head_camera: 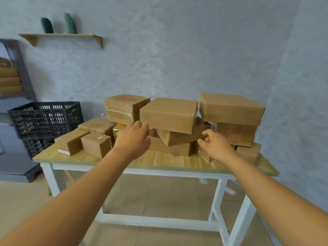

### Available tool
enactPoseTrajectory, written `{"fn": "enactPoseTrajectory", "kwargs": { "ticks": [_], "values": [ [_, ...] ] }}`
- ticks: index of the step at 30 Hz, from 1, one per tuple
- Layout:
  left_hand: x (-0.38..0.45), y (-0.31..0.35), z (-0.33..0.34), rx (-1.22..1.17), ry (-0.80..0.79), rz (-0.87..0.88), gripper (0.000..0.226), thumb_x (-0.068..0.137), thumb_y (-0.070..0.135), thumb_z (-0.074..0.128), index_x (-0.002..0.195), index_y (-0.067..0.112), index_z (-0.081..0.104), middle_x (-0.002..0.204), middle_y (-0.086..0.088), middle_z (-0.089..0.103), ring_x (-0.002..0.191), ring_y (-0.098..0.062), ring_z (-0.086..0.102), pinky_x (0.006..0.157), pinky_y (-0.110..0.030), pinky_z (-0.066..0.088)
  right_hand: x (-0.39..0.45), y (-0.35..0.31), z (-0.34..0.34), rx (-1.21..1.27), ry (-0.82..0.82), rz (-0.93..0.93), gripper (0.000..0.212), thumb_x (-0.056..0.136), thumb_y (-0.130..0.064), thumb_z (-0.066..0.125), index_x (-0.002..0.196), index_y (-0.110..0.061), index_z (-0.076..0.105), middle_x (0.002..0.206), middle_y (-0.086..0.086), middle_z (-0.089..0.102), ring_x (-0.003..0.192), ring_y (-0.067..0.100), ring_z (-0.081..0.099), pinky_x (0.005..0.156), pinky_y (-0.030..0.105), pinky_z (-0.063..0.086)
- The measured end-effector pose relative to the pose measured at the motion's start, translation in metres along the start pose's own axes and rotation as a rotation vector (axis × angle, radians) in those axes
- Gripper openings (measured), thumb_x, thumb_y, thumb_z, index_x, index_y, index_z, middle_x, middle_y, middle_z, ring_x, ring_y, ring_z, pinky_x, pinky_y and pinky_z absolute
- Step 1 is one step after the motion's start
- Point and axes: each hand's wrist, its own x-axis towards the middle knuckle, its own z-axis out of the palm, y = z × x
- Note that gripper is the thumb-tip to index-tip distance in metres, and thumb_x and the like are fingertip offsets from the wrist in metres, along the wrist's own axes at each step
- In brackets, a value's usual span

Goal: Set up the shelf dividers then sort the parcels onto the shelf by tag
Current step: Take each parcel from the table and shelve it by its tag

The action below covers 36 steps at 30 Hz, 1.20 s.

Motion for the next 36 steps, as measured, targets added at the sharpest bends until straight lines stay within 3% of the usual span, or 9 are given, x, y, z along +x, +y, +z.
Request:
{"fn": "enactPoseTrajectory", "kwargs": {
  "ticks": [3, 7, 12, 16, 18, 21, 26, 32, 36],
  "values": [
    [0.044, -0.024, 0.019, -0.077, 0.027, -0.051, 0.043, 0.099, 0.039, 0.046, 0.137, 0.018, 0.046, 0.132, -0.005, 0.054, 0.12, -0.025, 0.051, 0.09, -0.038, 0.046, 0.044, -0.008, 0.014, 0.037, 0.033, 0.041, 0.057, 0.1, -0.051, 0.047, 0.147, -0.021, 0.039, 0.139, 0.007, 0.05, 0.126, 0.027, 0.051, 0.104, 0.049, 0.045],
    [0.105, -0.055, 0.048, -0.388, -0.022, -0.205, 0.056, 0.1, 0.049, 0.043, 0.144, 0.014, 0.04, 0.138, -0.011, 0.051, 0.119, -0.032, 0.054, 0.096, -0.043, 0.048, 0.099, -0.013, 0.026, 0.156, 0.048, 0.182, 0.074, 0.097, -0.065, 0.036, 0.153, -0.016, 0.031, 0.151, 0.011, 0.043, 0.135, 0.032, 0.045, 0.104, 0.045, 0.041],
    [0.17, -0.084, 0.075, -0.826, -0.102, -0.443, 0.069, 0.098, 0.057, 0.042, 0.146, 0.007, 0.038, 0.141, -0.013, 0.052, 0.12, -0.031, 0.053, 0.088, -0.036, 0.043, 0.149, -0.015, 0.034, 0.369, 0.016, 0.368, 0.083, 0.091, -0.076, 0.03, 0.154, -0.022, 0.028, 0.149, 0.009, 0.044, 0.127, 0.032, 0.05, 0.099, 0.05, 0.05],
    [0.196, -0.09, 0.091, -1.149, -0.384, -0.607, 0.069, 0.095, 0.064, 0.043, 0.14, 0.012, 0.042, 0.119, -0.005, 0.055, 0.096, -0.025, 0.056, 0.072, -0.037, 0.048, 0.171, -0.015, 0.04, 0.605, -0.029, 0.504, 0.083, 0.088, -0.079, 0.036, 0.153, -0.029, 0.027, 0.148, 0.006, 0.042, 0.114, 0.031, 0.052, 0.077, 0.044, 0.059],
    [0.2, -0.091, 0.098, -1.345, -0.536, -0.697, 0.064, 0.091, 0.063, 0.054, 0.132, 0.016, 0.043, 0.112, -0.006, 0.056, 0.098, -0.028, 0.058, 0.08, -0.044, 0.054, 0.177, -0.013, 0.041, 0.72, -0.068, 0.524, 0.078, 0.087, -0.075, 0.046, 0.149, -0.032, 0.029, 0.139, 0.006, 0.044, 0.118, 0.034, 0.051, 0.075, 0.048, 0.061],
    [0.205, -0.094, 0.106, -1.388, -0.612, -0.757, 0.064, 0.082, 0.061, 0.067, 0.123, 0.018, 0.043, 0.115, -0.01, 0.054, 0.104, -0.033, 0.058, 0.095, -0.051, 0.052, 0.184, -0.009, 0.038, 0.774, -0.112, 0.484, 0.069, 0.086, -0.07, 0.056, 0.139, -0.031, 0.035, 0.118, 0.003, 0.05, 0.104, 0.03, 0.057, 0.072, 0.05, 0.062],
    [0.209, -0.099, 0.1, -1.465, -0.483, -0.737, 0.047, 0.08, 0.059, 0.069, 0.105, 0.022, 0.053, 0.107, -0.011, 0.058, 0.092, -0.03, 0.061, 0.073, -0.04, 0.053, 0.191, -0.016, 0.026, 0.815, -0.141, 0.404, 0.068, 0.085, -0.067, 0.06, 0.136, -0.027, 0.039, 0.121, 0.006, 0.056, 0.104, 0.031, 0.062, 0.071, 0.047, 0.062],
    [0.217, -0.105, 0.064, -1.65, -0.183, -0.632, 0.04, 0.073, 0.052, 0.077, 0.1, 0.027, 0.062, 0.105, -0.003, 0.065, 0.091, -0.023, 0.067, 0.059, -0.037, 0.059, 0.2, -0.04, -0.005, 1.024, -0.132, 0.273, 0.057, 0.084, -0.059, 0.068, 0.131, -0.03, 0.053, 0.118, 0.007, 0.066, 0.108, 0.026, 0.064, 0.085, 0.049, 0.058],
    [0.218, -0.104, 0.051, -1.704, -0.142, -0.537, 0.044, 0.075, 0.055, 0.076, 0.107, 0.025, 0.066, 0.11, 0.002, 0.068, 0.093, -0.018, 0.07, 0.059, -0.032, 0.059, 0.197, -0.051, -0.023, 1.21, -0.191, 0.258, 0.054, 0.076, -0.057, 0.075, 0.121, -0.028, 0.064, 0.12, 0.01, 0.07, 0.109, 0.029, 0.067, 0.084, 0.047, 0.058]
  ]
}}
